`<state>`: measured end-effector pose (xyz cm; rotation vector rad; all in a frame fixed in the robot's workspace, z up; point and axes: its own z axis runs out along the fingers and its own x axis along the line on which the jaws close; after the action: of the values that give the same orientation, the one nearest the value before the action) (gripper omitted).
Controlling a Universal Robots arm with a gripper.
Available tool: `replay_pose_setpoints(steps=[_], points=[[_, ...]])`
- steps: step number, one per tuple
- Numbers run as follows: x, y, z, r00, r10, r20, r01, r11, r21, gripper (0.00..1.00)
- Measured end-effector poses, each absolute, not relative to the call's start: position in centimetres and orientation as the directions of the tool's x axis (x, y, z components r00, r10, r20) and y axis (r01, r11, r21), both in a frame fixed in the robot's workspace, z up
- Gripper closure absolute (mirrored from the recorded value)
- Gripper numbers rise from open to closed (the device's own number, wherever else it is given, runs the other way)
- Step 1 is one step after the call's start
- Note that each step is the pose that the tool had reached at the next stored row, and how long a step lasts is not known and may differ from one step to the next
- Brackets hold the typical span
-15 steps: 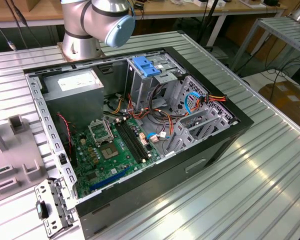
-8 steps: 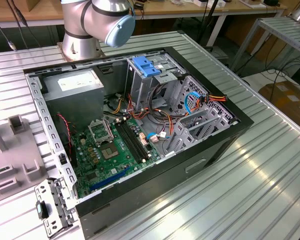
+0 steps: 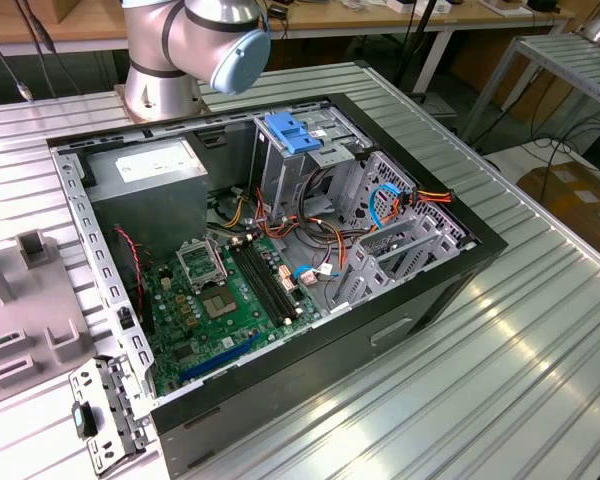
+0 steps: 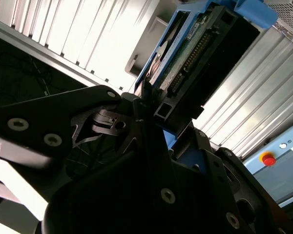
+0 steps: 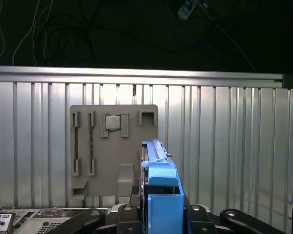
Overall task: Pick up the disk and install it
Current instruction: 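Pick up the disk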
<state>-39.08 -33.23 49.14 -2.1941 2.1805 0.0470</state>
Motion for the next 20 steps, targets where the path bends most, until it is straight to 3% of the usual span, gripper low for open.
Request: replay_pose_setpoints(steps=[20], points=[[-37.2,-33.3,49.1,0.006,-0.998,-0.055,-1.0,-0.006,-0.011,0.63]])
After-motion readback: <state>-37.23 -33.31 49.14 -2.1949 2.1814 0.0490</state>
